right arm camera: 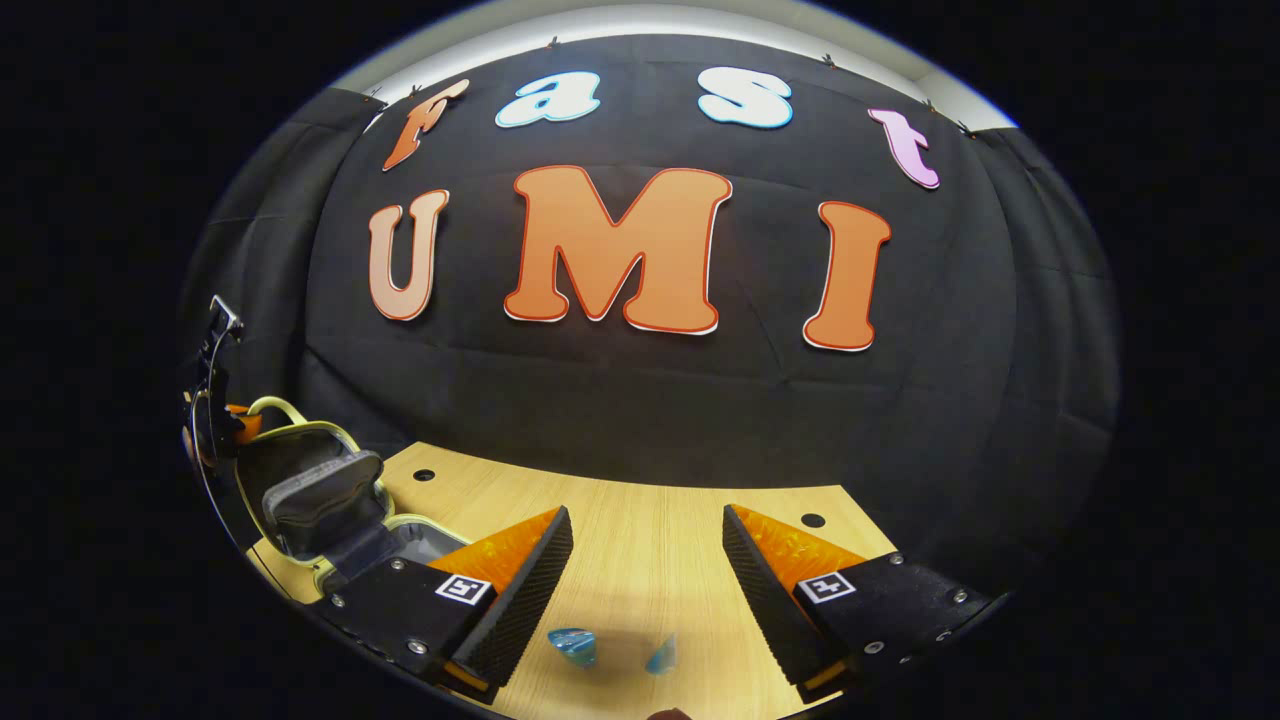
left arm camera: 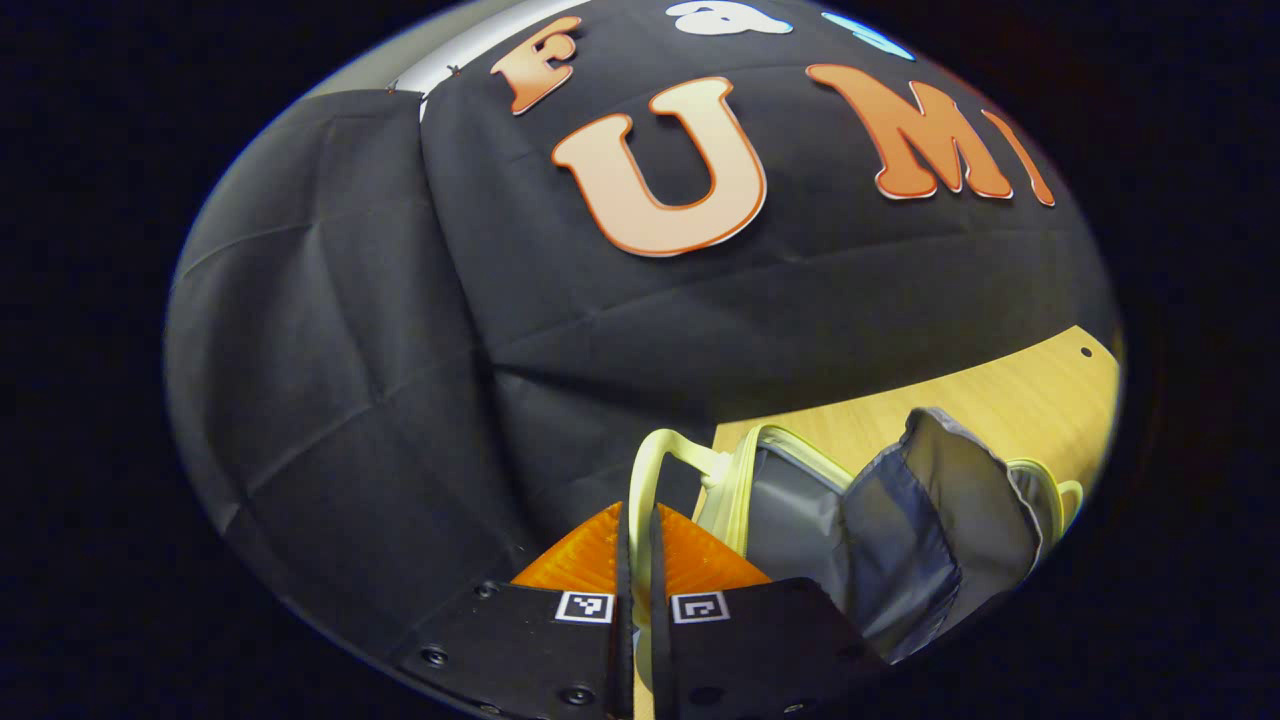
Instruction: First open the suitcase, pack the skin care products into it, and then close the suitcase.
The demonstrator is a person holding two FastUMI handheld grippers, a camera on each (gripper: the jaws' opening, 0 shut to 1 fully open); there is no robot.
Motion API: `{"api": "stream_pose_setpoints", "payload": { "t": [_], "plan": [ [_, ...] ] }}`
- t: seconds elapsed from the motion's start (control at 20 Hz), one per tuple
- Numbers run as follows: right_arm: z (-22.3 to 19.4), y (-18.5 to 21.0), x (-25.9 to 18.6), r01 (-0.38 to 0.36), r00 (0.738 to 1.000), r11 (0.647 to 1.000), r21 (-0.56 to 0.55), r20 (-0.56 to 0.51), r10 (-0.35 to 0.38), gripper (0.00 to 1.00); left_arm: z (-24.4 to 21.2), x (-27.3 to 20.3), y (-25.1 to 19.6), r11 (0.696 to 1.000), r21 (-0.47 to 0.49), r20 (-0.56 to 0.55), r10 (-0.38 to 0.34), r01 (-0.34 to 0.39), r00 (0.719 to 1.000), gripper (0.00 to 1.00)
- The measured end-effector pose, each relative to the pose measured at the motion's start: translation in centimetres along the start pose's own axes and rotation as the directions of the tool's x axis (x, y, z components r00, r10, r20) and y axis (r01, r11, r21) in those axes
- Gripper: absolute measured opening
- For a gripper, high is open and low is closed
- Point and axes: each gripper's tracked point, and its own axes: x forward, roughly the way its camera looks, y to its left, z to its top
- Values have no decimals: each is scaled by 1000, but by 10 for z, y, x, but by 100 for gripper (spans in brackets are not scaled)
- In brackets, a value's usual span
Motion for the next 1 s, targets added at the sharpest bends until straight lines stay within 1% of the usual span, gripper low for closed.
{"api": "stream_pose_setpoints", "payload": {
  "t": [0.05, 0.15, 0.2, 0.25, 0.3, 0.35, 0.5, 0.55, 0.65, 0.7, 0.75, 0.8, 0.85, 0.95, 1.0],
  "plan": [
    [0, 5, 0, 2, 1000, 1000, 8, 4, -2, 96, -8, 6, 5, 1000, -8, -22, 3, -4, 1000, 7],
    [3, 10, -1, 7, 1000, 1000, 13, 10, -7, 95, -23, 12, 24, 998, 11, -58, 56, -55, 997, 7],
    [4, 11, -1, 6, 1000, 1000, 11, 12, -7, 95, -28, 12, 29, 997, 16, -68, 73, -72, 995, 14],
    [4, 13, -3, 6, 1000, 1000, 8, 13, -6, 95, -31, 11, 27, 998, 4, -60, 64, -64, 996, 14],
    [5, 13, -4, 4, 1000, 1000, 6, 15, -4, 95, -26, 9, 21, 999, -14, -46, 45, -46, 998, 12],
    [5, 12, -5, 6, 1000, 1000, 2, 20, -6, 95, -21, 3, 15, 999, -20, -30, 38, -38, 999, 18],
    [11, 7, -10, 10, 999, 1000, 2, 47, -10, 96, 16, -18, -10, 1000, -29, 52, -6, 8, 999, 60],
    [12, 5, -12, 7, 998, 1000, 4, 55, -7, 95, 29, -30, -19, 999, -30, 87, -14, 17, 996, 67],
    [13, -4, -16, 1, 998, 1000, 8, 67, -2, 95, 49, -44, -46, 998, -29, 137, -58, 63, 989, 92],
    [14, -8, -19, 0, 997, 1000, 8, 76, -1, 95, 58, -52, -59, 997, -24, 159, -68, 73, 985, 92],
    [15, -12, -23, -3, 996, 1000, 5, 88, 3, 95, 69, -64, -72, 996, -22, 178, -84, 90, 980, 90],
    [17, -16, -26, -4, 995, 1000, 0, 101, 4, 95, 81, -76, -87, 993, -26, 204, -104, 111, 973, 99],
    [19, -20, -29, -7, 994, 1000, -3, 113, 7, 95, 91, -91, -101, 992, -34, 228, -114, 125, 967, 95],
    [20, -26, -36, -11, 991, 1000, -7, 136, 12, 96, 108, -118, -125, 988, -43, 276, -128, 145, 953, 100],
    [21, -30, -39, -11, 989, 1000, -11, 147, 12, 95, 119, -131, -139, 986, -48, 298, -137, 158, 945, 98]
  ]
}}
